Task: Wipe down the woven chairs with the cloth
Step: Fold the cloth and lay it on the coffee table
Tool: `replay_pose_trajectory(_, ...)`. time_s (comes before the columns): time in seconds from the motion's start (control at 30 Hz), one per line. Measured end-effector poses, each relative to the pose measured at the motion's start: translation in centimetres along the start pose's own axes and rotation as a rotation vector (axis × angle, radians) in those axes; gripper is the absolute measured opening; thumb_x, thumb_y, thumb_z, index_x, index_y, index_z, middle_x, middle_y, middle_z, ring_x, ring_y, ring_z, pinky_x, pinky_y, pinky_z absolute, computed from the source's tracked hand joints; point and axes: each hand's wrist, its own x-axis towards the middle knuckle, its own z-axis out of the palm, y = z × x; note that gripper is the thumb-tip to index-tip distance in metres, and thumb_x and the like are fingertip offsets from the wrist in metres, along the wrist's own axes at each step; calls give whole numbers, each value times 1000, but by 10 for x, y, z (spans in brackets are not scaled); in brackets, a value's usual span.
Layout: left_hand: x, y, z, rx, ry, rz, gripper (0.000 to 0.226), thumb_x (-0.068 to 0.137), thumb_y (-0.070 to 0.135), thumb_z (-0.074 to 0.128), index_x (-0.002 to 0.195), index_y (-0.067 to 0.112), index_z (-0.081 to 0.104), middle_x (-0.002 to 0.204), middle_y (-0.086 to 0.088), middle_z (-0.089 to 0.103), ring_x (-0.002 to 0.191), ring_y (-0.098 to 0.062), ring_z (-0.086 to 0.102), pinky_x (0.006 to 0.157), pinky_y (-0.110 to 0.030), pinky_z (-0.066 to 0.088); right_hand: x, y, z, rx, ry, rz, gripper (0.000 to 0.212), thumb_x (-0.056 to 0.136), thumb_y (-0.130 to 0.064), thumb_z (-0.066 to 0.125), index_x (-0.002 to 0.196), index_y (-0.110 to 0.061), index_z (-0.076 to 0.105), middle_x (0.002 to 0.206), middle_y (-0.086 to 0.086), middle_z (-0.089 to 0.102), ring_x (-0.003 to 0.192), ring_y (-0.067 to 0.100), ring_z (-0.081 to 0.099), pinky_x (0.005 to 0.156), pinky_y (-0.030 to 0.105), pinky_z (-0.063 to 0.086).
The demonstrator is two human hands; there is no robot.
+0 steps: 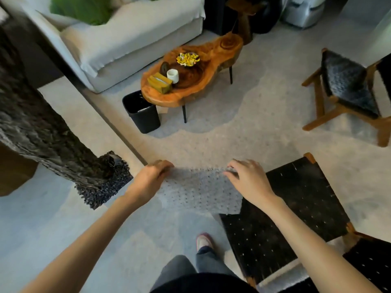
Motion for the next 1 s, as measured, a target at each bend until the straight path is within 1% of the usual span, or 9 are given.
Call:
replay_pose_trajectory(0.07, 33, -12, -12, 14, 13, -17, 25, 96, 6, 49, 118, 6, 60, 114, -11, 62, 105, -28, 57, 86, -27, 40, 42, 3, -8, 23, -20, -19, 15, 93, -24, 61, 98, -10, 64, 90, 1, 70, 78, 18, 63, 72, 25, 43)
replay_pose_trajectory(0.13, 65, -25, -24, 20, 35, -13, 24, 94, 3, 51, 115, 4, 63, 110, -12, 63, 102, -29, 58, 86, -27, 41, 81, 6, -13, 42, -25, -18, 16, 96, -21, 57, 105, -11, 64, 97, 0, 70, 80, 14, 63, 60, 17, 37)
replay_pose_trajectory(0.2, 99, -41, -34, 10, 51, -4, 22, 92, 0, 53, 111, 3, 64, 105, -13, 64, 97, -30, 59, 84, -27, 42, 120, 12, -12, 65, -34, 14, 19, 98, -17, 52, 112, -12, 63, 105, -1, 67, 84, 13, 61, 56, 15, 35)
replay_pose_trajectory(0.37, 193, -87, -48, 20, 68, -33, 20, 91, 1, 55, 108, 4, 66, 105, -13, 65, 96, -29, 59, 82, -26, 42, 221, 31, -1, 118, 10, 116, 22, 97, -12, 50, 113, -16, 64, 110, -1, 66, 84, 13, 57, 57, 26, 38)
replay_pose_trajectory(0.47, 257, -113, -60, 14, 64, -40, 19, 91, 4, 57, 107, 4, 67, 105, -12, 65, 95, -28, 60, 78, -19, 37, 283, 40, 7, 133, 48, 208, 21, 95, -12, 52, 109, -19, 66, 109, 2, 68, 98, 23, 61, 68, 34, 46)
replay_pose_trajectory(0.57, 323, -130, -78, 11, 36, -40, 19, 90, 6, 58, 106, 5, 67, 103, -11, 63, 93, -26, 60, 75, -19, 36, 338, 48, 7, 177, 78, 311, 19, 94, -13, 53, 105, -21, 67, 106, 1, 69, 100, 24, 62, 74, 36, 49)
replay_pose_trajectory(0.73, 423, -129, -109, -47, 30, 73, 15, 88, 4, 62, 100, 1, 70, 97, -13, 68, 88, -27, 63, 75, -32, 48, 407, 72, -10, 154, 127, 374, 19, 94, -11, 53, 101, -21, 67, 104, 2, 69, 99, 26, 60, 70, 38, 49)
replay_pose_trajectory(0.87, 498, -116, -109, -66, 38, 116, 12, 88, 4, 61, 97, 1, 69, 91, -13, 69, 81, -24, 61, 64, -18, 32, 452, 112, -30, 152, 164, 420, 16, 94, -14, 56, 99, -22, 68, 95, 2, 69, 91, 25, 60, 60, 34, 44)
replay_pose_trajectory(1.0, 573, -105, -91, -101, 19, 78, 14, 92, 9, 58, 101, 5, 67, 99, -10, 66, 83, -16, 54, 66, -17, 31, 503, 163, -45, 145, 187, 447, 14, 91, -18, 60, 99, -23, 71, 91, 4, 69, 93, 27, 58, 65, 36, 48)
